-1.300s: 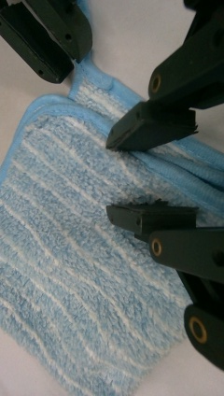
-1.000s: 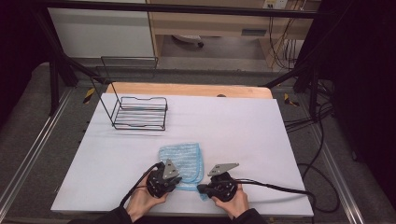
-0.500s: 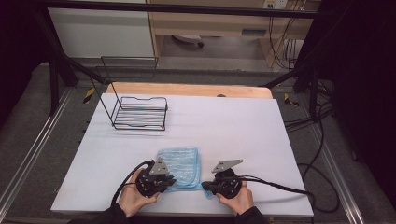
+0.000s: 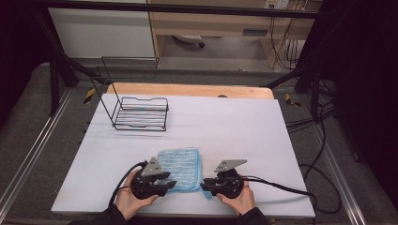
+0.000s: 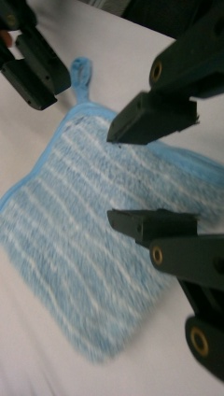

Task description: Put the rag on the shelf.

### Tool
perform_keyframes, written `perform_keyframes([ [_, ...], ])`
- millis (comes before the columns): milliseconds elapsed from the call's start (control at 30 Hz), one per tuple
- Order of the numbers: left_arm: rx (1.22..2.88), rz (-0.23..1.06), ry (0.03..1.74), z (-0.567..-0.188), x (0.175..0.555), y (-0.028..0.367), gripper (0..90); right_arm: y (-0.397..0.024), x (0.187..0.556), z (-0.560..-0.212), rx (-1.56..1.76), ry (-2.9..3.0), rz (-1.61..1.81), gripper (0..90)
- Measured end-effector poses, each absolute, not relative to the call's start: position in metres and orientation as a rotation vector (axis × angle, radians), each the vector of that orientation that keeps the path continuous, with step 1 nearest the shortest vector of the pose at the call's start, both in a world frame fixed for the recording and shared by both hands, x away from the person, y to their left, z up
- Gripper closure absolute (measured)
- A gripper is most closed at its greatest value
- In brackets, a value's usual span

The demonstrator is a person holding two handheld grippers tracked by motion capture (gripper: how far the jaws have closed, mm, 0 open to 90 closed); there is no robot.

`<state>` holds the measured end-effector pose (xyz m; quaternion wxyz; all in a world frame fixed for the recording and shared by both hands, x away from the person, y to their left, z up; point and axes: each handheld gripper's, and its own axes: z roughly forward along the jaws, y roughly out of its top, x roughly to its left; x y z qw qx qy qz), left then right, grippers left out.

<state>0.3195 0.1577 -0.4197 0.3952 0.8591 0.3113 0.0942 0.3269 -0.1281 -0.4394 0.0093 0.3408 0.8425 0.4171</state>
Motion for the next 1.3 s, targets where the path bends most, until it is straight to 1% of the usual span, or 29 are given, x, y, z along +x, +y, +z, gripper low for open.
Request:
perform_keyframes([
  [33,2.157,0.245,0.821,-0.418,0.32,0.163,52.9,-0.128,0.327,-0.439,1.064,2.631,1.303,68.0],
  [67,2.142,0.255,0.865,-0.417,0.32,0.168,50.2,-0.128,0.328,-0.439,1.069,2.612,1.312,64.4],
  [133,2.126,0.278,0.951,-0.42,0.322,0.177,48.7,-0.127,0.33,-0.441,1.068,2.571,1.316,59.5],
  [200,2.141,0.248,1.017,-0.427,0.323,0.182,48.4,-0.125,0.335,-0.444,1.096,2.553,1.308,60.8],
  [233,2.144,0.222,1.044,-0.431,0.323,0.182,49.2,-0.123,0.34,-0.448,1.124,2.56,1.285,64.0],
  [300,2.152,0.179,1.064,-0.436,0.322,0.181,50.3,-0.122,0.342,-0.451,1.131,2.57,1.271,65.7],
  [400,2.153,0.139,1.079,-0.44,0.32,0.178,56.5,-0.119,0.341,-0.455,1.154,2.583,1.273,71.9],
  [500,2.146,0.102,1.091,-0.444,0.32,0.177,66.7,-0.118,0.339,-0.457,1.179,2.587,1.296,77.8],
  [600,2.173,0.106,1.078,-0.442,0.32,0.175,80.0,-0.115,0.338,-0.458,1.206,2.584,1.326,84.0],
  [633,2.178,0.102,1.076,-0.441,0.321,0.174,82.4,-0.115,0.337,-0.458,1.203,2.583,1.325,86.0],
  [767,2.187,0.11,1.066,-0.436,0.324,0.179,85.6,-0.111,0.335,-0.454,1.184,2.583,1.305,90.0],
  [833,2.192,0.134,1.074,-0.432,0.326,0.187,85.7,-0.107,0.333,-0.454,1.197,2.614,1.367,90.0],
  [900,2.191,0.107,1.077,-0.433,0.329,0.195,85.6,-0.101,0.33,-0.455,1.169,2.638,1.357,90.0],
  [1000,2.194,0.111,1.063,-0.435,0.329,0.195,83.7,-0.096,0.329,-0.455,1.134,2.627,1.342,90.0],
  [1033,2.195,0.121,1.05,-0.434,0.328,0.195,81.9,-0.097,0.329,-0.454,1.132,2.615,1.338,88.9],
  [1067,2.179,0.133,1.044,-0.432,0.328,0.195,78.7,-0.098,0.33,-0.452,1.124,2.598,1.333,85.3],
  [1167,2.124,0.182,1.037,-0.425,0.332,0.2,65.8,-0.103,0.333,-0.447,1.097,2.539,1.362,74.5],
  [1233,2.092,0.212,1.048,-0.419,0.341,0.205,54.5,-0.106,0.336,-0.442,1.08,2.507,1.375,68.4],
  [1267,2.075,0.225,1.055,-0.417,0.346,0.207,46.7,-0.108,0.34,-0.438,1.071,2.48,1.376,61.2],
  [1300,2.065,0.243,1.06,-0.415,0.352,0.209,46.7,-0.108,0.34,-0.438,1.071,2.48,1.376,61.2],
])
